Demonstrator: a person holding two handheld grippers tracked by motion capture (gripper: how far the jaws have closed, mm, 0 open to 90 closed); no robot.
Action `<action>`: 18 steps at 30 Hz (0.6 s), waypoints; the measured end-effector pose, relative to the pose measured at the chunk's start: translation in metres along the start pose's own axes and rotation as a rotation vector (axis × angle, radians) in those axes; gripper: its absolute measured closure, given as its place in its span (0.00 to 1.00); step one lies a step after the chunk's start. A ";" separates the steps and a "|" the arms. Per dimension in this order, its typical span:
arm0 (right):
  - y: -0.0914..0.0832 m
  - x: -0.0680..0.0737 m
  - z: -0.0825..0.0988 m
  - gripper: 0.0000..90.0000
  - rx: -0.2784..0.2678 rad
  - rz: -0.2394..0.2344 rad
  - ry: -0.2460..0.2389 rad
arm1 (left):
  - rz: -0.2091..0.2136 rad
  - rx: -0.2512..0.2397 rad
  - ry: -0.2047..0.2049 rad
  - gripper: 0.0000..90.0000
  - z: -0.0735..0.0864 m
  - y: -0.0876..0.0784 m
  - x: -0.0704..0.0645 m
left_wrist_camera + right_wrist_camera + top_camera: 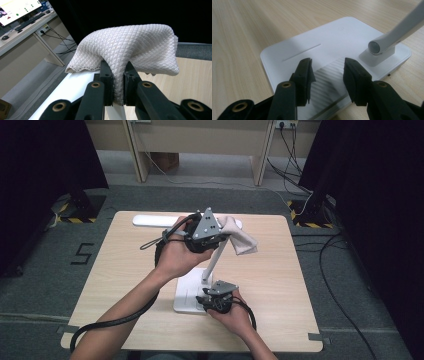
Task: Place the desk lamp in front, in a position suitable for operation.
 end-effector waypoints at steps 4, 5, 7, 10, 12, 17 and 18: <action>0.000 0.000 0.000 0.65 0.000 0.000 0.000 | 0.007 0.000 0.001 0.90 -0.001 0.003 0.000; 0.000 0.000 0.000 0.65 -0.001 0.001 0.001 | 0.007 -0.001 0.001 0.90 -0.002 0.004 0.000; 0.000 0.000 0.000 0.65 -0.001 0.001 0.001 | 0.009 0.000 0.003 0.90 -0.002 0.005 -0.001; 0.000 0.000 0.000 0.65 -0.002 0.001 0.000 | 0.013 -0.002 0.002 0.90 -0.003 0.007 -0.001; 0.000 0.000 0.000 0.65 -0.002 0.001 0.000 | 0.015 -0.008 -0.001 0.90 -0.004 0.008 -0.002; 0.000 0.000 0.000 0.65 -0.002 0.003 -0.003 | 0.019 -0.005 0.007 0.90 -0.004 0.011 -0.004; 0.000 0.000 0.000 0.65 -0.002 0.002 -0.003 | 0.019 -0.005 0.008 0.90 -0.004 0.012 -0.004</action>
Point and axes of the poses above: each handheld gripper's, and its own axes: y roughly forward along the jaws, z roughly out of its underside, x roughly to its left, the point moved 1 cm from there along y, roughly forward along the jaws, and after that the axes turned 15 degrees about z, right-handed, at the moved point
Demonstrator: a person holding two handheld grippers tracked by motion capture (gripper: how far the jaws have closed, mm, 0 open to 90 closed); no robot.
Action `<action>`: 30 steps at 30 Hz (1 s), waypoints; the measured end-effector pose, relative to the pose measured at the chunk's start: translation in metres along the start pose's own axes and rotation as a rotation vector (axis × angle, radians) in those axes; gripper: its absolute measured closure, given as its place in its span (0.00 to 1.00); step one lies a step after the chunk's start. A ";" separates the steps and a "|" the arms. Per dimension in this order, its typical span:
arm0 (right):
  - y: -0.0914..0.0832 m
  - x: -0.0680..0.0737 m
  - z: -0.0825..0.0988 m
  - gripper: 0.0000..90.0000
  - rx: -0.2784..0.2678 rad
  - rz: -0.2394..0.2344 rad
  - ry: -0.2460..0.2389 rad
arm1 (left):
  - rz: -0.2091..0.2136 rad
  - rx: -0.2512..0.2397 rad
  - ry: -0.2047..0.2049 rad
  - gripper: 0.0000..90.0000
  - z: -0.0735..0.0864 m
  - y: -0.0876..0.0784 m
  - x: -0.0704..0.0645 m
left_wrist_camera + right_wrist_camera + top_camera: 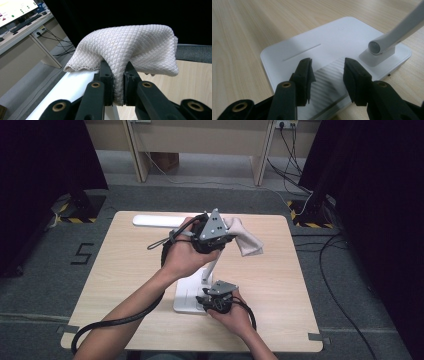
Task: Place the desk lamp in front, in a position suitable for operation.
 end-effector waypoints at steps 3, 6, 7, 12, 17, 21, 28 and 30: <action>0.000 0.000 0.000 0.65 0.000 0.000 0.001 | 0.003 0.000 0.002 0.90 0.000 0.002 -0.001; 0.000 0.000 0.000 0.65 0.000 0.000 0.000 | 0.008 0.002 0.003 0.90 0.000 0.003 -0.002; 0.000 0.000 0.000 0.65 0.000 0.000 0.000 | 0.010 0.002 0.005 0.90 0.000 0.004 -0.003; 0.000 0.000 0.000 0.65 -0.001 0.000 0.000 | 0.024 0.001 0.013 0.90 -0.001 0.008 -0.007; 0.000 0.000 0.000 0.65 -0.002 0.001 -0.001 | 0.031 -0.004 0.026 0.90 -0.001 0.007 -0.013; 0.000 0.000 0.000 0.65 -0.005 0.000 0.000 | 0.027 -0.023 0.032 0.90 0.001 -0.004 -0.018; 0.000 0.000 0.000 0.65 -0.005 0.001 0.000 | -0.001 -0.081 0.023 0.90 0.016 -0.038 -0.024; 0.000 0.000 0.000 0.65 -0.006 0.000 -0.001 | -0.023 -0.096 0.012 0.90 0.024 -0.051 -0.023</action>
Point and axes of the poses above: each handheld gripper's, and its own axes: y roughly forward along the jaws, z roughly out of its underside, x roughly to its left, the point moved 1 cm from there along y, roughly forward along the jaws, and after that the axes turned 15 degrees about z, right-handed, at the moved point
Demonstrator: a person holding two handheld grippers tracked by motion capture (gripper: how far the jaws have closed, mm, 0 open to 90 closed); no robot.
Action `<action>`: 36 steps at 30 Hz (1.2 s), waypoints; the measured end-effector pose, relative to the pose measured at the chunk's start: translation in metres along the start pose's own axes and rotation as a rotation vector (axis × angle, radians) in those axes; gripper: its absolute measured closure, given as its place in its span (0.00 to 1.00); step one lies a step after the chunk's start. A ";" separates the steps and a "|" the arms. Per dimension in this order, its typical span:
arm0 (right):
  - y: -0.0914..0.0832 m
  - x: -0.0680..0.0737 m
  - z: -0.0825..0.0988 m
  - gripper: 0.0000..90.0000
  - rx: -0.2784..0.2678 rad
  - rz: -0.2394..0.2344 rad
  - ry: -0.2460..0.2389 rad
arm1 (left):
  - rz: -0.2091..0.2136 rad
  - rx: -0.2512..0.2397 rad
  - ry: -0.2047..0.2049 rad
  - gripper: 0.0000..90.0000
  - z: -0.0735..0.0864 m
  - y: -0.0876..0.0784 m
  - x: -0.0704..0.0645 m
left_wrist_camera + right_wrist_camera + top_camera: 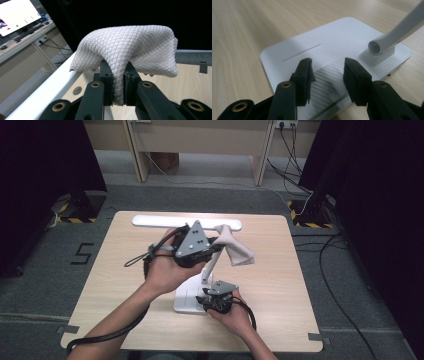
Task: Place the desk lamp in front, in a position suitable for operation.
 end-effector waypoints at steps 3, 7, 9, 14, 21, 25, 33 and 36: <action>0.000 0.000 0.000 0.65 0.001 0.000 0.000 | -0.028 -0.010 -0.013 0.90 0.010 -0.019 0.001; 0.000 0.000 0.000 0.65 0.001 0.000 0.002 | -0.073 -0.034 -0.034 0.90 0.027 -0.047 0.002; 0.000 0.000 0.000 0.65 0.003 -0.001 0.003 | -0.097 -0.049 -0.042 0.90 0.034 -0.060 0.002; 0.000 0.000 0.000 0.65 0.000 0.000 0.000 | -0.163 -0.052 -0.082 0.90 0.061 -0.090 0.000; 0.000 0.000 0.000 0.65 0.002 -0.001 0.002 | -0.246 -0.057 -0.137 0.90 0.093 -0.121 0.004; 0.000 0.000 0.000 0.65 0.003 -0.001 0.003 | -0.286 -0.064 -0.171 0.90 0.108 -0.133 0.009; 0.000 0.001 0.000 0.65 0.002 0.001 0.000 | -0.304 -0.068 -0.230 0.90 0.131 -0.130 0.036; 0.000 0.000 0.000 0.65 0.004 -0.002 0.002 | -0.313 -0.072 -0.252 0.90 0.136 -0.125 0.044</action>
Point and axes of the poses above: each handheld gripper's, and its own axes: y roughly forward along the jaws, z roughly out of its underside, x roughly to its left, the point moved 1 cm from there along y, roughly forward along the jaws, and after that the axes turned 15 degrees about z, right-handed, at the moved point
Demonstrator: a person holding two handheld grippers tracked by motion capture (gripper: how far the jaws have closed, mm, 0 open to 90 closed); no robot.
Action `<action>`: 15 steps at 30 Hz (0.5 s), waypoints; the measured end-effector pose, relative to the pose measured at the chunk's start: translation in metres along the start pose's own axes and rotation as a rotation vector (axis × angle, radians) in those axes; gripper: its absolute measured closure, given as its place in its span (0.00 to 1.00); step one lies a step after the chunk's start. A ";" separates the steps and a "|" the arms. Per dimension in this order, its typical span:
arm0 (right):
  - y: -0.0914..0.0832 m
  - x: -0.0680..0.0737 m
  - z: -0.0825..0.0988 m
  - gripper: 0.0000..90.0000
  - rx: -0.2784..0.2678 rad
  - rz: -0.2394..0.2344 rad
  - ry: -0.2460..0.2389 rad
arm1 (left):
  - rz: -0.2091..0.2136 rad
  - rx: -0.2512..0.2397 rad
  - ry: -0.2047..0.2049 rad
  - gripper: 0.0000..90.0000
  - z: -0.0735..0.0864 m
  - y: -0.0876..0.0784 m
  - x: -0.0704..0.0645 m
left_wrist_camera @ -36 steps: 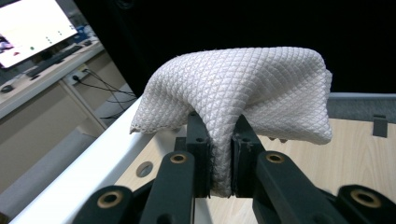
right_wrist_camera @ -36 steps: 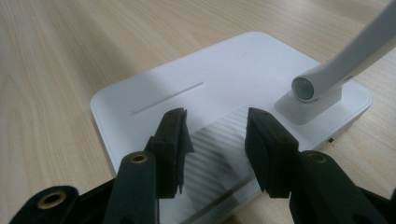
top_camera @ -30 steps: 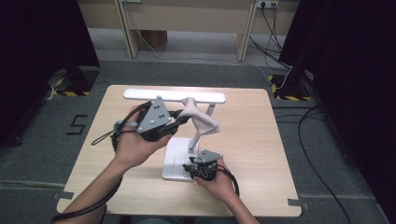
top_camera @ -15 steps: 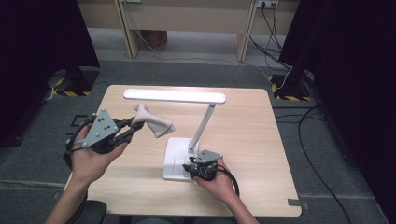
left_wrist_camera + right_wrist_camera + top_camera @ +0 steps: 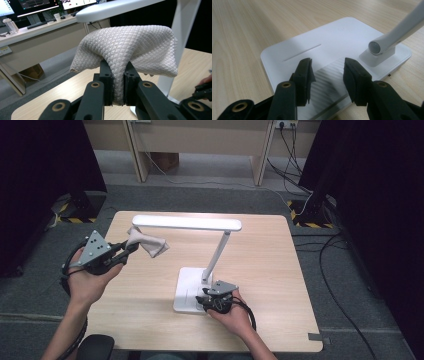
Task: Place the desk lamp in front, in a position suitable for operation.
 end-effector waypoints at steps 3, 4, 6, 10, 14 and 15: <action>0.000 0.000 0.000 0.65 0.000 0.000 -0.001 | 0.000 -0.016 -0.006 0.89 -0.001 0.002 0.002; 0.000 0.000 0.000 0.65 -0.002 0.001 -0.002 | -0.002 -0.022 -0.004 0.89 -0.003 0.003 0.003; 0.000 0.000 0.000 0.65 0.000 0.000 -0.001 | 0.001 -0.029 -0.003 0.89 -0.005 0.004 0.003; 0.000 0.000 0.000 0.65 -0.001 0.001 -0.002 | 0.010 -0.042 -0.006 0.89 -0.008 0.008 0.005; 0.000 0.000 0.000 0.65 -0.001 0.001 -0.002 | 0.015 -0.052 -0.025 0.89 -0.008 0.014 0.008; 0.000 0.000 0.000 0.65 -0.001 0.002 -0.003 | 0.016 -0.052 -0.025 0.89 -0.008 0.015 0.008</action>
Point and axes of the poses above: each handheld gripper's, and its own axes: y roughly forward along the jaws, z roughly out of its underside, x roughly to its left, the point moved 1 cm from there along y, roughly forward along the jaws, and after that the axes turned 15 degrees about z, right-handed, at the moved point
